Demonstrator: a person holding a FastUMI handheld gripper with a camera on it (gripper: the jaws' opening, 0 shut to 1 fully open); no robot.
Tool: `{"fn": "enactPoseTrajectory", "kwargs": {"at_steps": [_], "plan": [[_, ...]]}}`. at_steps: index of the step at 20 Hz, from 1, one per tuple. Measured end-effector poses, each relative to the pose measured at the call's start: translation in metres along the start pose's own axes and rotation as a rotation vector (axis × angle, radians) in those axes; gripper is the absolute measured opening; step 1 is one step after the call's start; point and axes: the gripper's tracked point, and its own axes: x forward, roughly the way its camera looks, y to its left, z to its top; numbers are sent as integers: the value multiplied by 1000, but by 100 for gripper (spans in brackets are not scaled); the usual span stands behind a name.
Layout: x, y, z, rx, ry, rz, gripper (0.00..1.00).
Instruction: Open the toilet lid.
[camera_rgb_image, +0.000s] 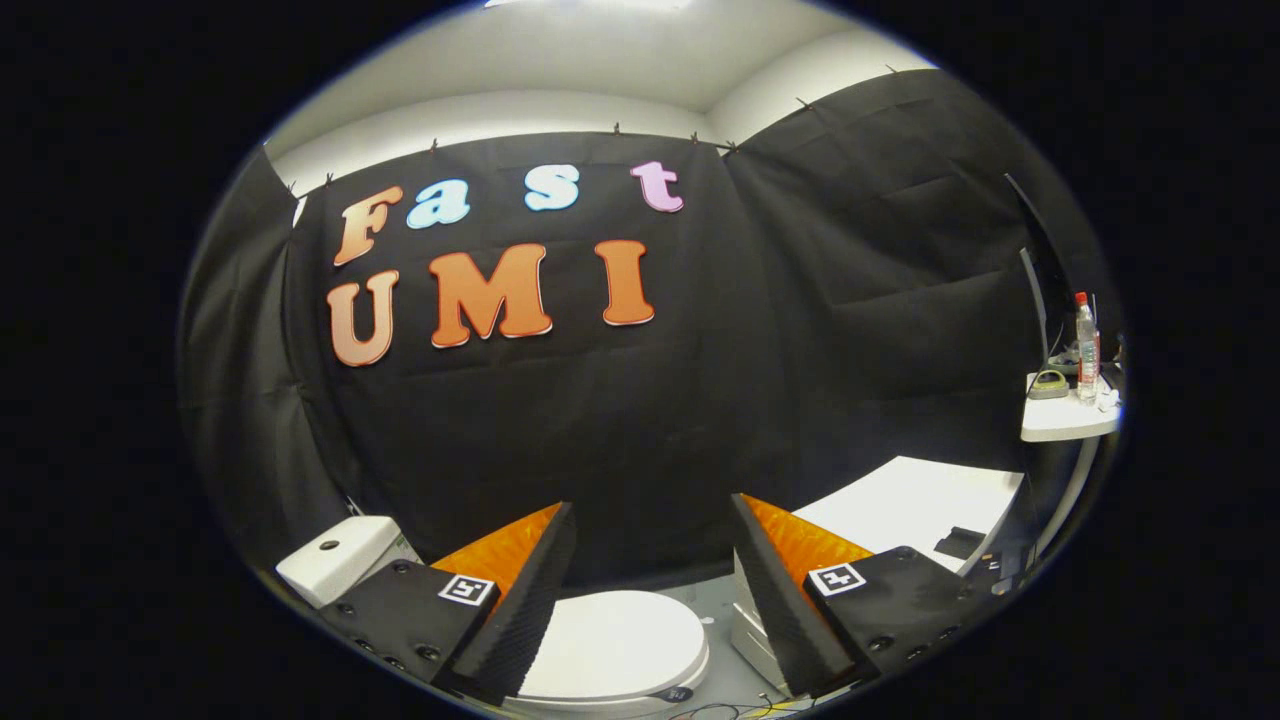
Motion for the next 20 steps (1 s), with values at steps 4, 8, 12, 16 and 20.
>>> {"fn": "enactPoseTrajectory", "kwargs": {"at_steps": [4, 8, 12, 16, 20], "plan": [[16, 7, -49, 61, 86, 32, 98], [29, -7, -96, 160, 152, -14, 98], [38, -22, -143, 207, 211, -77, 99], [44, -25, -192, 242, 279, -112, 99], [37, -40, -230, 294, 317, -140, 99]]}}
